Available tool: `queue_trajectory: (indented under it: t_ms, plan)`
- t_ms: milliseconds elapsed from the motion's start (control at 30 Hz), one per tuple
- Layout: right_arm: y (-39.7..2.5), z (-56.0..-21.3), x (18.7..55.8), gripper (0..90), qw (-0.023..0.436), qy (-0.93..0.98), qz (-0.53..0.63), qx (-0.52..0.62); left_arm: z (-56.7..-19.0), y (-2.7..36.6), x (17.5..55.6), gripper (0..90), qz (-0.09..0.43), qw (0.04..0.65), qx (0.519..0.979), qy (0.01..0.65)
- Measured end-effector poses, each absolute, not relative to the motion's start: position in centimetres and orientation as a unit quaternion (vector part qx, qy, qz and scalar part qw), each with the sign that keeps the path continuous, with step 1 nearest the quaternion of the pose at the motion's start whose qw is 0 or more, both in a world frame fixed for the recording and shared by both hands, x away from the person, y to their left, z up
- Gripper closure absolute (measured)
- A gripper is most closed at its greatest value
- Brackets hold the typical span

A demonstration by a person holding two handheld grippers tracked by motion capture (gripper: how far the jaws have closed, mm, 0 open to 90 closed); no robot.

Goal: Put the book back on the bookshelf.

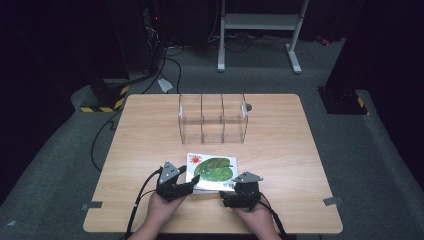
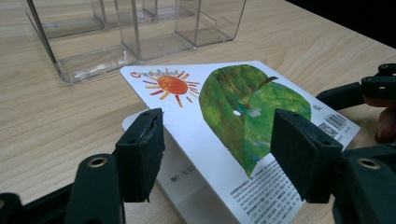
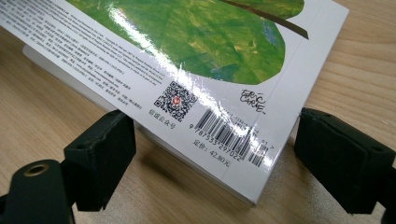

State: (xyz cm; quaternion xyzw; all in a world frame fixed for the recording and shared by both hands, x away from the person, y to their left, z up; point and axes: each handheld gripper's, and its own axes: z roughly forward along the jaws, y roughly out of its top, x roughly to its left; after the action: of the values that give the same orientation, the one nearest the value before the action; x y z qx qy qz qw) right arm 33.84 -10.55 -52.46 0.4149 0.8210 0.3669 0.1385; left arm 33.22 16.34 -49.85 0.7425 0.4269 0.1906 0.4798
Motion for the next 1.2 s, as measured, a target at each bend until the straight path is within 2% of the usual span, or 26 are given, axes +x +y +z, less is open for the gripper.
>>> queue_trajectory:
  t_ms: [333, 600, 800, 1067, 1200]
  plan:
    - [-10.5, -52.5, 33.7, 13.5, 0.141, 0.819, 0.366, 0.419, -50.3, 16.9, 33.8, 35.5, 0.171, 0.469, 0.745, 0.443]
    - [-10.4, -52.5, 33.6, 13.6, 0.144, 0.82, 0.363, 0.418, -51.1, 17.3, 34.6, 34.4, 0.135, 0.468, 0.741, 0.462]
    - [-10.4, -52.5, 33.7, 13.6, 0.148, 0.823, 0.36, 0.414, -51.5, 17.1, 35.4, 28.9, 0.103, 0.462, 0.744, 0.471]
    - [-10.3, -52.5, 33.6, 13.8, 0.149, 0.823, 0.359, 0.415, -51.7, 16.3, 35.8, 28.2, 0.096, 0.464, 0.75, 0.462]
    - [-10.2, -52.5, 33.5, 13.8, 0.148, 0.823, 0.358, 0.416, -51.4, 16.2, 35.7, 29.2, 0.109, 0.459, 0.76, 0.447]
